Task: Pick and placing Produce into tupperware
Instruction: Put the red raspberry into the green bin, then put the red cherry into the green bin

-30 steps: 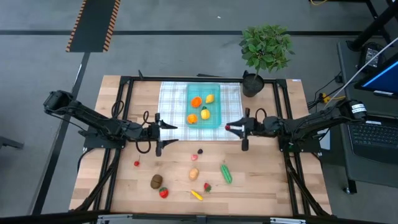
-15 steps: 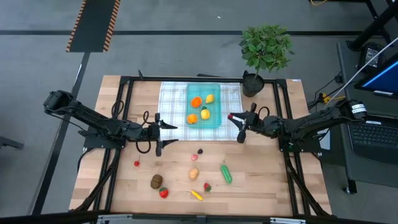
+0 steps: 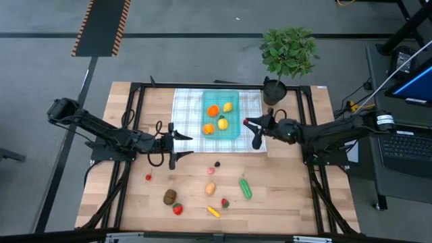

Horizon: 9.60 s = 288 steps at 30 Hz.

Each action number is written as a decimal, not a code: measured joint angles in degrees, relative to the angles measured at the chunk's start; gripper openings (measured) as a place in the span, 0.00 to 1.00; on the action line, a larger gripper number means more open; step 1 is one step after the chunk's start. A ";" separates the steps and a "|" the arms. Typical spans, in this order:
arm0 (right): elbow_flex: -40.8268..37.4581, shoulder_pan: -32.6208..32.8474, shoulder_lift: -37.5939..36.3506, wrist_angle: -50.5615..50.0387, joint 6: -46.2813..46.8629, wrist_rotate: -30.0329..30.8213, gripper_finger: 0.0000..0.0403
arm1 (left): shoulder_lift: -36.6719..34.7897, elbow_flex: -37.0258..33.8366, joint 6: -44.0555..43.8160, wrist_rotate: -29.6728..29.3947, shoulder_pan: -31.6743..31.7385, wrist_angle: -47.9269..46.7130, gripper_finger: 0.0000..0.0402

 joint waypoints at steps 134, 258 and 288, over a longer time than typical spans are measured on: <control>20.10 9.28 -1.01 -26.35 -5.77 -17.47 0.41 | 0.02 0.00 -1.49 0.04 -0.08 -4.76 0.62; 2.33 10.99 -4.73 -5.12 -5.16 -17.35 0.41 | 14.58 23.39 -103.57 22.04 -25.72 -82.76 0.62; 2.33 10.99 -4.73 -5.12 -3.95 -17.33 0.41 | 19.52 21.51 -103.55 22.82 -28.55 -81.25 0.62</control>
